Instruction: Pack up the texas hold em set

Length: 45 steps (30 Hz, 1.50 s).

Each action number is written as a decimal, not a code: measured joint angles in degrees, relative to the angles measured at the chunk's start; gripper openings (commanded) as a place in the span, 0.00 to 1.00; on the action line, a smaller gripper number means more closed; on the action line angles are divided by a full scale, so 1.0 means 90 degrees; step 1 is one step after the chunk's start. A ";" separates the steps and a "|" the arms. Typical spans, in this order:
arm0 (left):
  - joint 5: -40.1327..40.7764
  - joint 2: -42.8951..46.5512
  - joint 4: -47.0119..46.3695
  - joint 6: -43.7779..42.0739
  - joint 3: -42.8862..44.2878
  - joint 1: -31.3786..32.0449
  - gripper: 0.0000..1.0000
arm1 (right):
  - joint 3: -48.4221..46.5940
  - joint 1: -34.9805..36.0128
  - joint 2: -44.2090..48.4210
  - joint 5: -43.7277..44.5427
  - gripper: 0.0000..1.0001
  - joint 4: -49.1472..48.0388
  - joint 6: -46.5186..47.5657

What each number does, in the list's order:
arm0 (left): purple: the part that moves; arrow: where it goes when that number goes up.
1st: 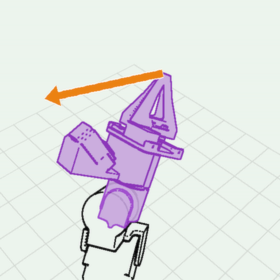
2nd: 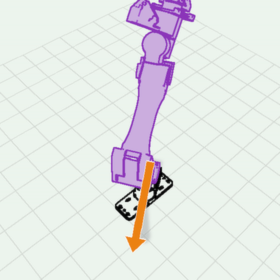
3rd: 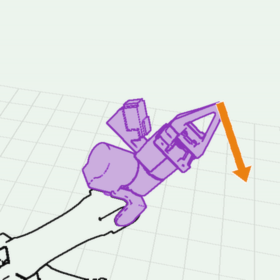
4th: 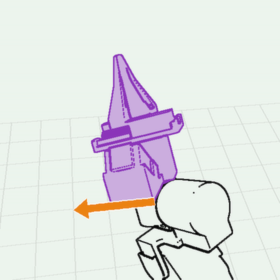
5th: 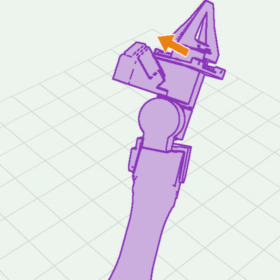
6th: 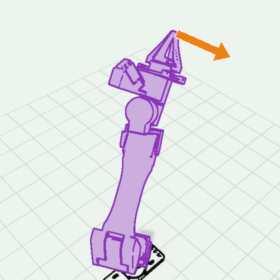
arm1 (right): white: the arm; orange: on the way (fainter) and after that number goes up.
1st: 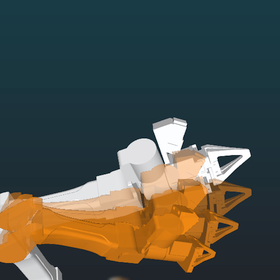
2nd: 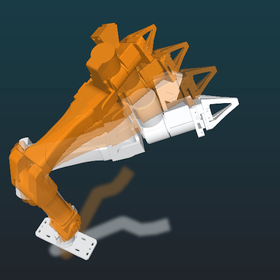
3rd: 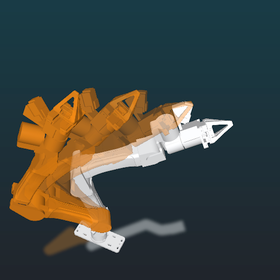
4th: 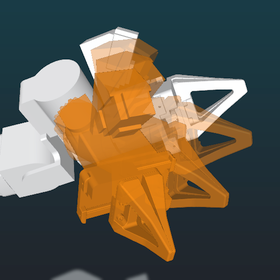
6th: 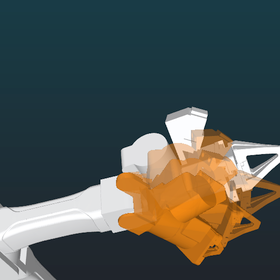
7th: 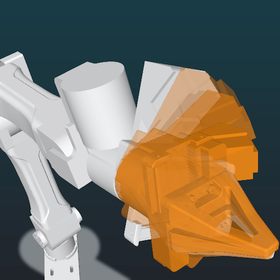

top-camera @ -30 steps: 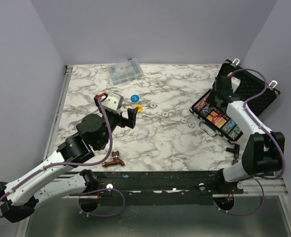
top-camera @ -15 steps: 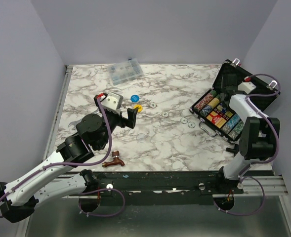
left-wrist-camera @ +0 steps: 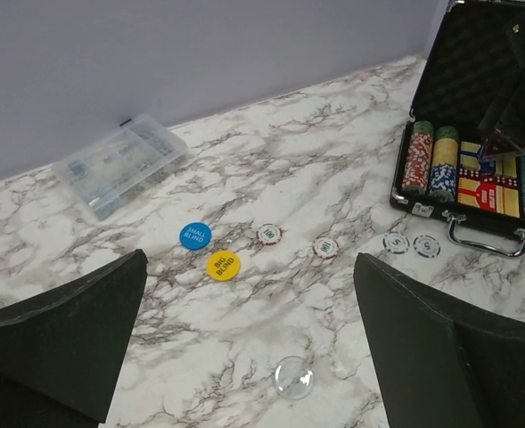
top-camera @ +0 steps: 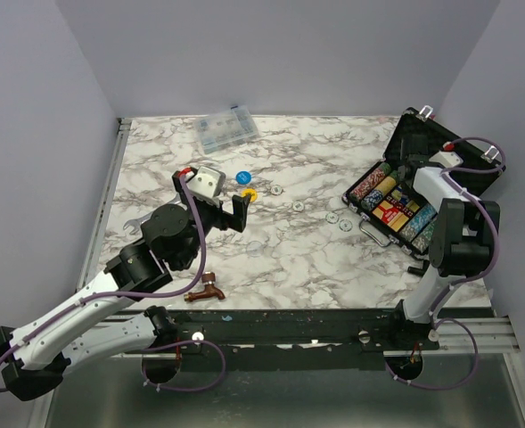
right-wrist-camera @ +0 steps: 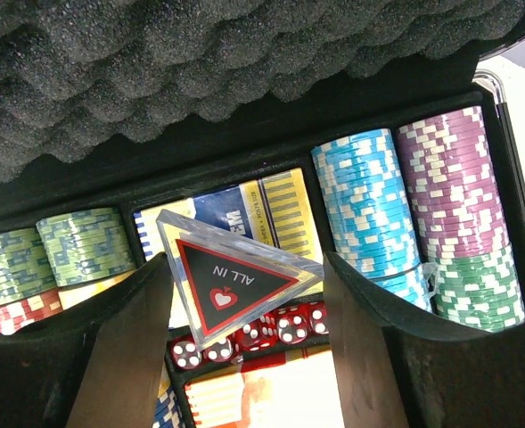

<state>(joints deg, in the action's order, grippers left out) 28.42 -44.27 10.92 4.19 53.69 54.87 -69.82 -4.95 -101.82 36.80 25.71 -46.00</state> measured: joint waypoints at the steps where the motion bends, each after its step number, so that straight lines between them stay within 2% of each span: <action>1: 0.0000 -0.0024 0.0000 0.0000 0.0000 0.0000 0.99 | 0.0000 0.0000 -0.0007 0.0000 0.12 -0.0005 -0.0007; 4: 0.0000 -0.0056 0.0002 0.0000 0.0000 0.0000 0.99 | 0.0000 0.0000 -0.0027 -0.0005 0.24 -0.0024 -0.0010; 8: 0.0000 -0.0073 0.0002 0.0000 0.0000 0.0000 0.99 | 0.0000 -0.0002 -0.0080 -0.0034 0.27 -0.0036 -0.0007; 14: 0.0000 -0.0090 0.0002 -0.0002 0.0000 0.0000 0.99 | 0.0000 -0.0002 -0.0085 -0.0075 0.60 -0.0049 0.0012; 17: 0.0000 -0.0090 0.0002 0.0000 0.0000 0.0000 0.99 | 0.0000 -0.0002 -0.0085 -0.0117 0.86 -0.0068 0.0073; 20: 0.0000 -0.0090 0.0005 0.0000 0.0000 0.0000 0.99 | 0.0000 -0.0002 -0.0083 -0.0170 0.99 -0.0085 0.0155; 25: 0.0000 -0.0087 0.0007 0.0000 0.0000 0.0000 0.99 | 0.0000 -0.0002 0.0104 -0.0231 1.00 -0.0083 0.0413; 31: 0.0000 -0.0070 0.0019 0.0000 0.0000 0.0000 0.99 | 0.0053 -0.0002 0.0979 -0.0777 1.00 -0.0238 0.1178; 34: -0.0002 -0.0070 0.0022 0.0002 0.0000 0.0000 0.99 | 0.0296 0.0002 0.1477 -0.1226 0.89 -0.0452 0.1489; 38: -0.0002 -0.0070 0.0063 0.0002 0.0000 0.0000 0.99 | 0.0508 0.0073 0.1625 -0.1940 0.91 -0.0529 0.1647; 41: 0.0000 -0.0075 0.0087 0.0002 0.0000 0.0000 0.99 | 0.0767 0.0503 0.1644 -0.2305 0.96 -0.0549 0.1868; 45: 0.0000 -0.0136 0.0112 0.0002 0.0022 0.0000 0.99 | 0.0826 0.1877 0.1690 -0.2781 1.00 -0.0624 0.2344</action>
<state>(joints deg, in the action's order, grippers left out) 28.42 -45.50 11.92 4.21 53.89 54.87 -62.39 11.94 -86.61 11.77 20.10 -24.91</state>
